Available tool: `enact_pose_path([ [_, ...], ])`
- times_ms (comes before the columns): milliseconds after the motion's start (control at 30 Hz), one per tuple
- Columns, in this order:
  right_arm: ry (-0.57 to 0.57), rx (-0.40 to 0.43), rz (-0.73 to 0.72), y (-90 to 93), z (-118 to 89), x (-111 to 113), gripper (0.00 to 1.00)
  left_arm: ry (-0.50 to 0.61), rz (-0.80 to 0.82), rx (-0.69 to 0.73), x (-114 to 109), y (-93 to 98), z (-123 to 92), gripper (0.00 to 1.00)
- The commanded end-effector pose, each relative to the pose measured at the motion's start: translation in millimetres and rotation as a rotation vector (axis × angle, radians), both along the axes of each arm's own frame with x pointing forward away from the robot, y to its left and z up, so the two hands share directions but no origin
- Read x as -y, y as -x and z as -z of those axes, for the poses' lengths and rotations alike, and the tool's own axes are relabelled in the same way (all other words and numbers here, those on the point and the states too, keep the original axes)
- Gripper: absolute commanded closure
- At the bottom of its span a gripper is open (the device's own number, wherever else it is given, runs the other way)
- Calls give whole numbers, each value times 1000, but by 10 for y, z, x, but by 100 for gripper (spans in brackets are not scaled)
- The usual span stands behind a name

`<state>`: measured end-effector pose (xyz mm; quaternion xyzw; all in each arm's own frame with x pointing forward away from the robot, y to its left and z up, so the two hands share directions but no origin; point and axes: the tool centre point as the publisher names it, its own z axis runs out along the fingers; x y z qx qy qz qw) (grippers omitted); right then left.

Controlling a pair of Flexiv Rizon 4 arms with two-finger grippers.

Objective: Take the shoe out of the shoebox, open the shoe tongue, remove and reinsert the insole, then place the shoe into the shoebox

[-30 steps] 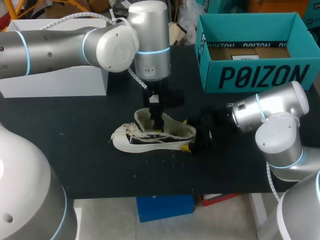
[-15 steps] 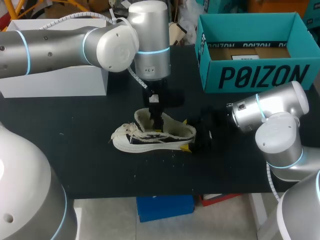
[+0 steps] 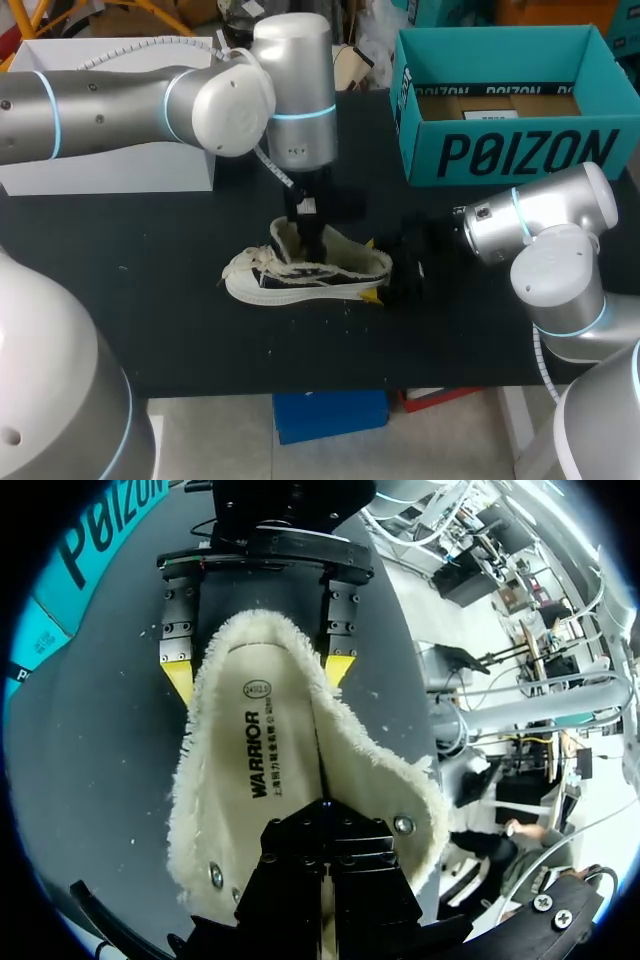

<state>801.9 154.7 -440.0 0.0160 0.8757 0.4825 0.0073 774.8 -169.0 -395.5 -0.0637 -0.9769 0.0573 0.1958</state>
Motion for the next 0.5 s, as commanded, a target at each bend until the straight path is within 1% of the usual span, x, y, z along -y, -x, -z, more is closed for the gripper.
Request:
enact_pose_path([
  [33,1,-1,1,-6,13,-2,100,8,10,1,49,16,125,100],
  [233,1,-1,1,-6,13,-2,100,18,11,6,67,41,161,100],
  [500,1,-1,1,-6,13,-2,100,-1,-20,22,105,148,203,100],
])
